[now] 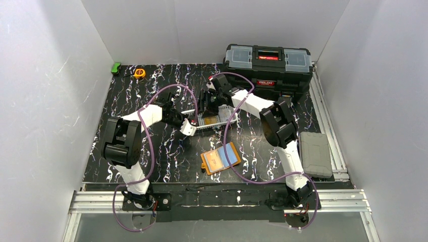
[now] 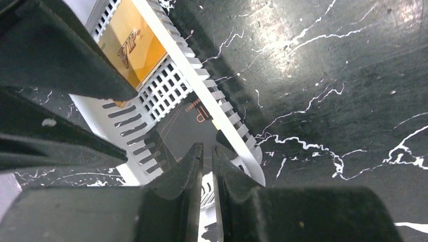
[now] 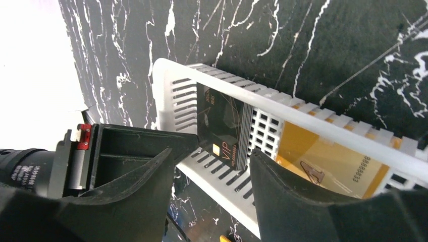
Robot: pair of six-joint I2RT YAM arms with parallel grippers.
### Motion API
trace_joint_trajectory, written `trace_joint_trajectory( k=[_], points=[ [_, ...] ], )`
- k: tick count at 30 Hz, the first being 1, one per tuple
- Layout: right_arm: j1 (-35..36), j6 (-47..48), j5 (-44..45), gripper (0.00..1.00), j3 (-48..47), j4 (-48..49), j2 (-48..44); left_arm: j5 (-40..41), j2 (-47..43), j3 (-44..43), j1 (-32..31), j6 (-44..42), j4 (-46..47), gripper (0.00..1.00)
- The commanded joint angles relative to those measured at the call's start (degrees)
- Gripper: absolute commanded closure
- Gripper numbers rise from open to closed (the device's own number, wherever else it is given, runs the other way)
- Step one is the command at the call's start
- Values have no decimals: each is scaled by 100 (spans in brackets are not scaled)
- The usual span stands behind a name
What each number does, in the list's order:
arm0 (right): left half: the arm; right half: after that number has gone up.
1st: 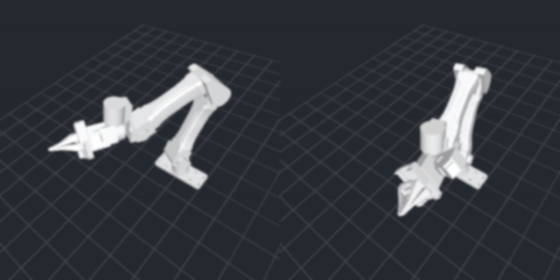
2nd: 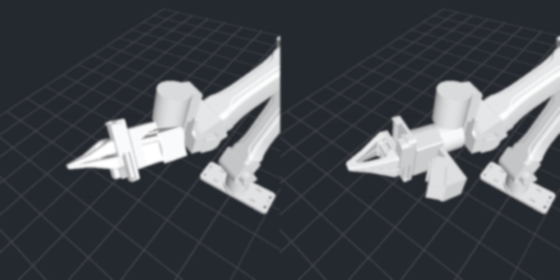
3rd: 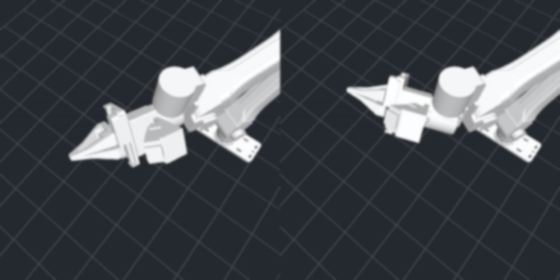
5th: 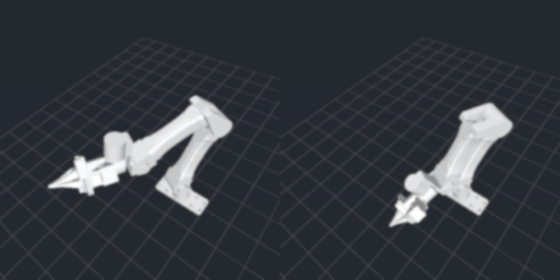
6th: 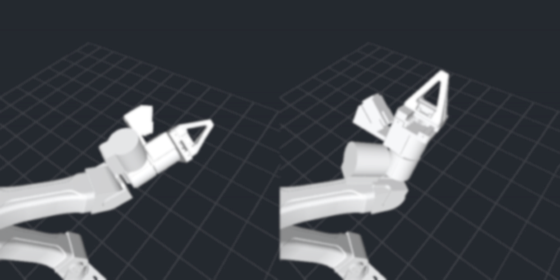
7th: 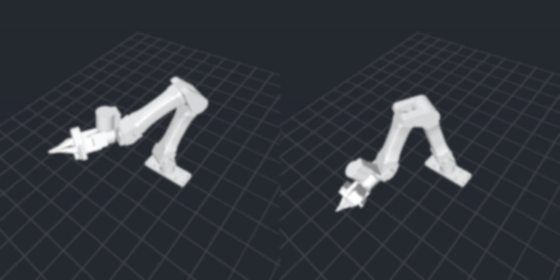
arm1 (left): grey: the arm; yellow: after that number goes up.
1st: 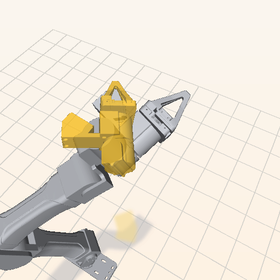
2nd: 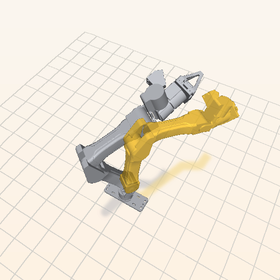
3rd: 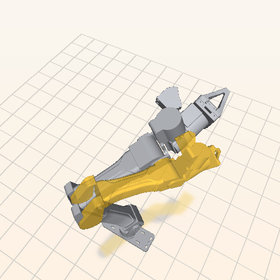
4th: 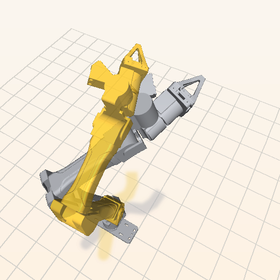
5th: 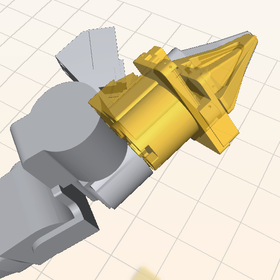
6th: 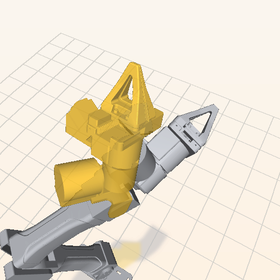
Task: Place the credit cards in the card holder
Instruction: Move the storage box to the center of the board.
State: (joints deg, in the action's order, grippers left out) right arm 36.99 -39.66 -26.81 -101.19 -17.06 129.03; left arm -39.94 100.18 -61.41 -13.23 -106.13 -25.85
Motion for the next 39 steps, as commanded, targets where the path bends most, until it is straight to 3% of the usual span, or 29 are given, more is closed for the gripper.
trace_joint_trajectory(
  k=[1,7,15,28,35,39],
  points=[
    [42,-180,-202,36,-353,278,179,6,-168,101,-8,-689,-34,89],
    [139,-180,-186,35,-278,246,229,79,-35,34,-4,-797,-126,89],
    [159,97,132,35,1037,573,-818,-26,-276,260,-6,-662,-117,90],
    [232,95,157,36,2324,706,-1487,-187,-926,912,-59,-564,-176,91],
    [351,162,141,37,2626,660,-1812,-317,-1497,1364,-333,-302,-245,91],
    [352,246,133,37,2337,462,-1880,-326,-1690,1345,-474,-37,-213,91]
  ],
)
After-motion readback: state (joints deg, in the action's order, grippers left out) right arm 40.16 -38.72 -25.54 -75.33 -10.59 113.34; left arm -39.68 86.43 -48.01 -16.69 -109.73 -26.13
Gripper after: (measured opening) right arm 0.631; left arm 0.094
